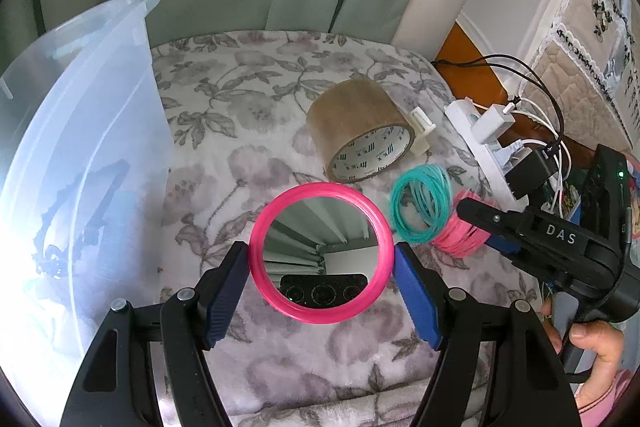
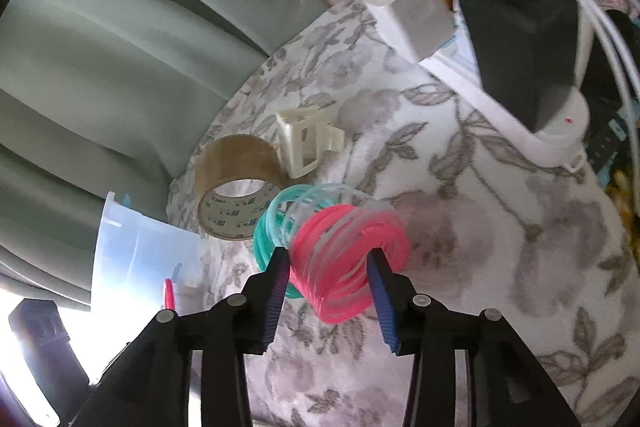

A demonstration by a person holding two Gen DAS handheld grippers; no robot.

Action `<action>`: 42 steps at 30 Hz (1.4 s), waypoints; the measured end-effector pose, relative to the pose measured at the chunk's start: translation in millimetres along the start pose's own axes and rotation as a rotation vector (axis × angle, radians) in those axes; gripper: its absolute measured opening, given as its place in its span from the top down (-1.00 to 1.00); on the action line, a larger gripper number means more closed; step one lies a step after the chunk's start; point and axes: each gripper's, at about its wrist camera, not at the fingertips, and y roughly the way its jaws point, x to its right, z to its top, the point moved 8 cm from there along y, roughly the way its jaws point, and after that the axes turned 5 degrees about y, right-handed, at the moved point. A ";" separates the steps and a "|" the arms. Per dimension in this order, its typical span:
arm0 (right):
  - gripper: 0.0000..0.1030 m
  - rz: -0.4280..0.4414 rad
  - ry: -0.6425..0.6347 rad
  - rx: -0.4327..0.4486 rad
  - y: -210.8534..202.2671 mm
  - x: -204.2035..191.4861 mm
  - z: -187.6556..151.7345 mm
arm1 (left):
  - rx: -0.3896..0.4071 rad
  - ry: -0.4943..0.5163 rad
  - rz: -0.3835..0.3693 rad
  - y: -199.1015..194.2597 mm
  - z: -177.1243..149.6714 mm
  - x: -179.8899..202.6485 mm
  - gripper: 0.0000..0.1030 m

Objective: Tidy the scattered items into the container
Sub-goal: 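Grasp the pink and teal bangle bundles with the right tool, then carry the mirror and bangles over the clear box with both tools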

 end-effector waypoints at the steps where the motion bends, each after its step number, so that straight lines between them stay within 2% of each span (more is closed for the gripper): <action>1: 0.15 0.001 -0.001 -0.004 2.7 -1.1 0.1 | -0.002 0.001 0.000 1.1 0.0 0.4 -0.43; 4: 0.15 -0.003 -0.006 -0.007 14.0 -2.7 -5.5 | -0.010 0.001 -0.003 4.0 -0.6 1.0 -0.43; 10: 0.22 0.007 0.033 0.003 6.1 -3.0 22.1 | -0.022 -0.002 -0.006 6.5 -3.2 1.0 -0.43; 12: 0.58 0.019 0.021 0.009 2.0 -9.9 24.8 | -0.027 -0.004 -0.008 6.9 -4.6 1.3 -0.43; 15: 0.77 0.030 0.004 0.029 -8.4 -21.1 29.3 | -0.022 -0.002 -0.011 4.1 -4.5 2.5 -0.43; 21: 0.79 0.062 0.002 0.067 -38.3 -37.5 52.8 | -0.008 0.004 -0.011 -4.9 -2.4 6.0 -0.43; 35: 0.84 0.154 -0.083 0.140 -70.9 -86.5 20.3 | 0.054 0.011 -0.029 -42.9 0.3 18.2 -0.43; 39: 0.84 0.155 -0.105 0.168 -104.9 -81.9 46.7 | 0.092 0.007 -0.040 -61.0 2.8 18.7 -0.43; 42: 0.84 0.161 -0.123 0.195 -135.0 -89.8 34.7 | 0.138 0.014 -0.053 -78.7 7.1 20.1 -0.43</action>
